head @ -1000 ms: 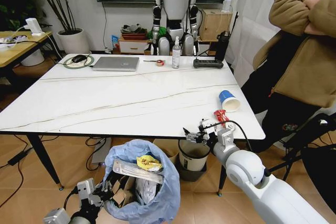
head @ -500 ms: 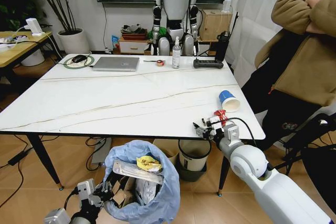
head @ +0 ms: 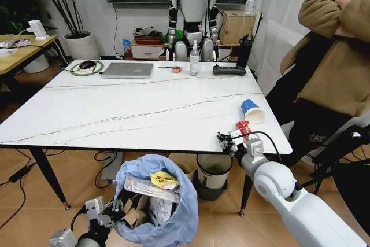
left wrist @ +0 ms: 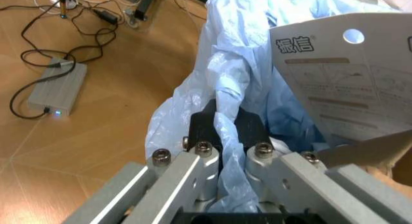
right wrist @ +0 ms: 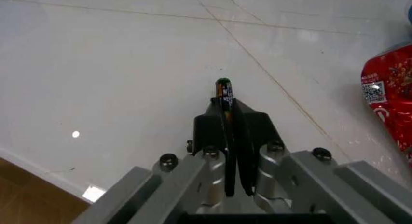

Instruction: Pick up the trash bin and place the trash from the table into it.

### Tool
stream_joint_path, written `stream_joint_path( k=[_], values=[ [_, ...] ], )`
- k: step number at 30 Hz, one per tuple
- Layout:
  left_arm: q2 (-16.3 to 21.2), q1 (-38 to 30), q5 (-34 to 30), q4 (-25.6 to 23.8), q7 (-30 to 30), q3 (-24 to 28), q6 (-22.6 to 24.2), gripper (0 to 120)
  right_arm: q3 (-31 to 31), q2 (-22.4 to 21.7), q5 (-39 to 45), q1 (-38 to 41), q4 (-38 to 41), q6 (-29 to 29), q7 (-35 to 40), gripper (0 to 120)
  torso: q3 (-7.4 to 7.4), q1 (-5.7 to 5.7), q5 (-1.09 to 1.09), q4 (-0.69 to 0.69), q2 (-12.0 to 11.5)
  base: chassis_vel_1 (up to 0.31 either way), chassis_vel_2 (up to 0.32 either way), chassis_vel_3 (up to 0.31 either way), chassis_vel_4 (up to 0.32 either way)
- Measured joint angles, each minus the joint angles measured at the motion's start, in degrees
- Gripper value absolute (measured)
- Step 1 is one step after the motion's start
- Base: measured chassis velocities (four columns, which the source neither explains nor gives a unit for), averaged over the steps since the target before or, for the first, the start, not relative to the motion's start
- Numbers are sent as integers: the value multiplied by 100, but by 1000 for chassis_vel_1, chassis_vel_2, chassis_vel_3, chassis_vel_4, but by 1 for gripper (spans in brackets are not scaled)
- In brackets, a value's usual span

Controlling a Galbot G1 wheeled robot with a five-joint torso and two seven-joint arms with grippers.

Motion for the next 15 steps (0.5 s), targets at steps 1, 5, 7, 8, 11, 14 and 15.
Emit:
stream_joint_path(
  k=[1, 5, 7, 8, 11, 14, 15],
  values=[
    [1, 0, -3, 0, -1, -2, 0, 0, -3, 0, 0, 1, 0, 0, 0, 0, 0, 0, 0, 0, 0, 0, 0, 0, 0],
    [4, -10, -18, -3, -5, -6, 6, 0, -36, 3, 25, 11, 7, 56, -53, 0, 0, 0, 0, -1, 0, 0, 0, 0, 0],
    [2, -13, -20, -3, -6, -6, 8, 0, -48, 5, 150, 10, 44, 159, -125, 0, 1, 0, 1, -1, 0, 0, 0, 0, 0],
    [2, -13, -21, -3, -7, -5, 8, 0, -53, 3, 256, 9, 85, 228, -178, 0, 2, 0, 2, 0, -1, 0, 0, 0, 0],
    [0, -11, -22, -3, -8, -3, 10, 0, -111, -71, 745, 43, 447, 688, -518, 0, 2, 0, 1, 1, -1, 0, 0, 0, 0],
    [-6, -12, -23, -4, -8, -6, 12, 0, -270, -196, 1210, 70, 888, 1121, -967, 0, 2, 0, 2, 1, -1, 0, 0, 0, 0],
    [-11, -9, -23, -15, -9, -14, 13, 0, -355, -255, 1307, 60, 1067, 1270, -1139, 0, 1, 0, 1, 1, -1, 0, 0, 0, 0]
  ],
)
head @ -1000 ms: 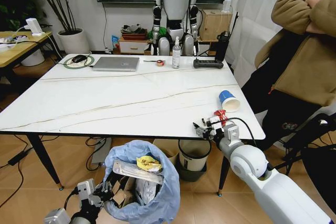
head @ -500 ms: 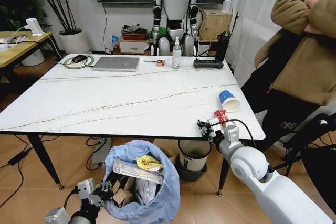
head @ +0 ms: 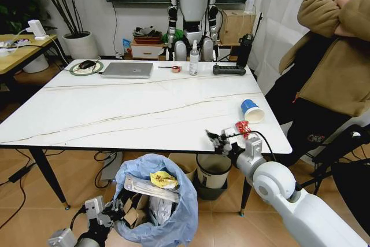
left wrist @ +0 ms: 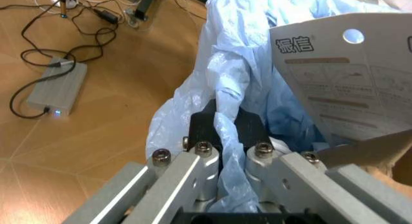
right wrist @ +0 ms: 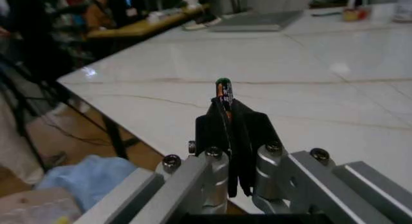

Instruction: Pick up the trash bin and place the trash from the table into it.

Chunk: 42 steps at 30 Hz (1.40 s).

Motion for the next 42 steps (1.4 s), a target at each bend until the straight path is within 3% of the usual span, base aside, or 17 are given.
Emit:
stream_joint_path(
  k=[7, 16, 21, 23, 27, 29, 36, 42],
  values=[
    [-38, 3, 0, -44, -2, -53, 2, 0, -682, -310, -268, -355, 573, 435, -687, 0, -1, 0, 0, -1, 0, 0, 0, 0, 0],
    [-73, -19, 0, -94, -14, -55, 12, 0, -1157, -324, -747, -565, 641, 481, -674, 4, -1, -1, 0, -1, 0, 0, 0, 0, 0],
    [-80, -44, -5, -119, -43, -44, 32, 0, -1143, -314, -841, -656, 587, 480, -611, 26, -1, -1, 0, -1, 0, 0, 0, 0, 0],
    [-76, -45, -6, -120, -44, -44, 33, 0, -1133, -314, -849, -668, 583, 481, -606, 27, -1, -1, 0, -1, 0, 0, 0, 0, 0],
    [-61, -58, -15, -123, -56, -41, 41, 0, -1017, -268, -937, -723, 568, 481, -536, 47, -1, -1, 0, -1, 1, 0, 0, 0, 0],
    [-61, -58, -15, -123, -56, -37, 41, 0, -990, -253, -959, -724, 568, 481, -520, 51, -1, -1, 0, -1, 1, 0, 0, 0, 0],
    [-95, -52, 51, -81, -42, -2, 35, 0, -491, -37, -1372, -614, 557, 457, 151, 81, -1, -1, 0, -1, 1, 0, 0, 0, 0],
    [-120, -56, 78, -56, -20, 17, 15, 0, -96, 62, -1635, -655, 516, 131, 755, 98, -1, 0, 0, 0, 1, 0, 0, 0, 0]
  ],
)
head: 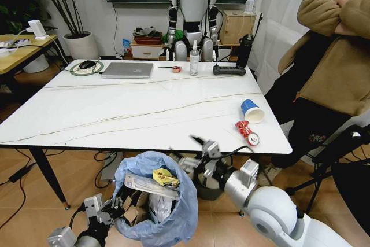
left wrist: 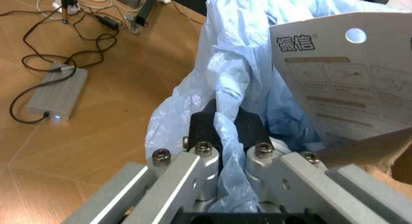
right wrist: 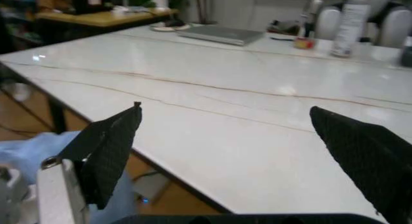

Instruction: Pick up the trash bin and place the trash from the table into it.

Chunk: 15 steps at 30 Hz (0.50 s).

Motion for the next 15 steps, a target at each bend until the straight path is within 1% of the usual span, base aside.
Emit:
stream_joint_path(
  k=[2, 3, 4, 6, 7, 8, 9, 10, 12, 14, 15],
  values=[
    [12, -18, 7, 17, 4, 10, -3, 0, 242, 35, -5, -49, -37, -224, 199, 100, 0, 0, 1, 0, 0, 0, 0, 0, 0],
    [12, -18, 7, 17, 4, 10, -3, 0, 242, 35, -5, -49, -37, -224, 199, 100, 0, 0, 1, 0, 0, 0, 0, 0, 0],
    [33, -35, 6, 25, 5, 23, -5, 0, 576, 60, 9, -112, -121, -493, 371, 100, 0, 0, 0, -1, 0, 0, 0, 0, 0],
    [71, -48, 6, 24, 8, 29, -8, 0, 1033, 101, 66, -203, -245, -786, 515, 100, 0, 0, 1, -1, 0, 0, 0, 0, 0],
    [84, -51, 5, 24, 8, 29, -9, 0, 1208, 116, 97, -238, -274, -906, 563, 100, 0, 0, 1, 0, 0, 0, 0, 0, 0],
    [84, -51, 5, 24, 8, 29, -9, 0, 1208, 116, 97, -238, -274, -906, 563, 100, 0, 0, 1, 0, 0, 0, 0, 0, 0],
    [104, -54, -3, 16, 9, 29, -9, 0, 1486, 138, 197, -299, -304, -1088, 635, 100, 0, 0, 0, -1, 0, 0, 0, 0, 0],
    [115, -55, -10, 9, 9, 30, -10, 0, 1630, 142, 254, -337, -309, -1197, 657, 100, 0, 0, 1, -1, 0, 0, 0, 0, 0],
    [136, -55, -16, 6, 9, 29, -12, 0, 1878, 142, 457, -417, -309, -1380, 684, 100, 0, 0, 1, -1, 0, 0, 0, 0, 0],
    [146, -54, -17, 6, 9, 27, -12, 0, 1940, 137, 539, -444, -307, -1445, 694, 100, 0, 0, 0, -1, 0, 0, 0, 0, 0],
    [171, -50, -20, 6, 9, 19, -15, 0, 2083, 116, 734, -508, -303, -1584, 708, 100, 0, 0, 1, -1, 0, 0, 0, 0, 0]
  ],
)
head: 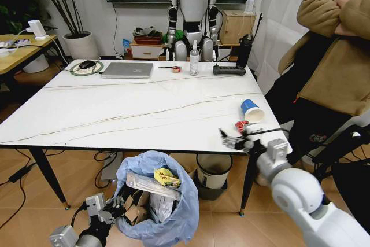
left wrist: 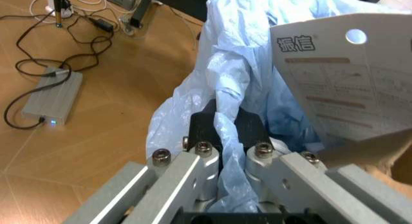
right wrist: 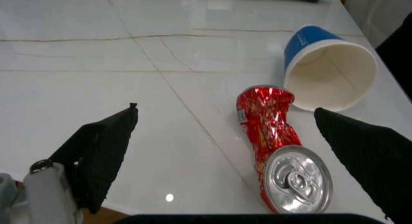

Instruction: Pick up the trash bin and place the trash from the table into it.

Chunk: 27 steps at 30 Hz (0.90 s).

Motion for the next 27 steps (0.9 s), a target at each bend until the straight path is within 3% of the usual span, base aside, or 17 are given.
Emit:
stream_joint_path(
  k=[8, 27],
  values=[
    [14, 58, -8, -52, 5, -45, -14, 0, 122, -16, 392, 94, -261, -135, -69, 100, 0, 0, -1, 1, 0, 0, 0, 0, 0],
    [-73, 104, 25, -91, 15, -90, -31, 0, 149, -38, 341, 259, -931, -8, -491, 100, 0, 0, -1, 1, 0, 0, 0, 0, 0]
  ],
)
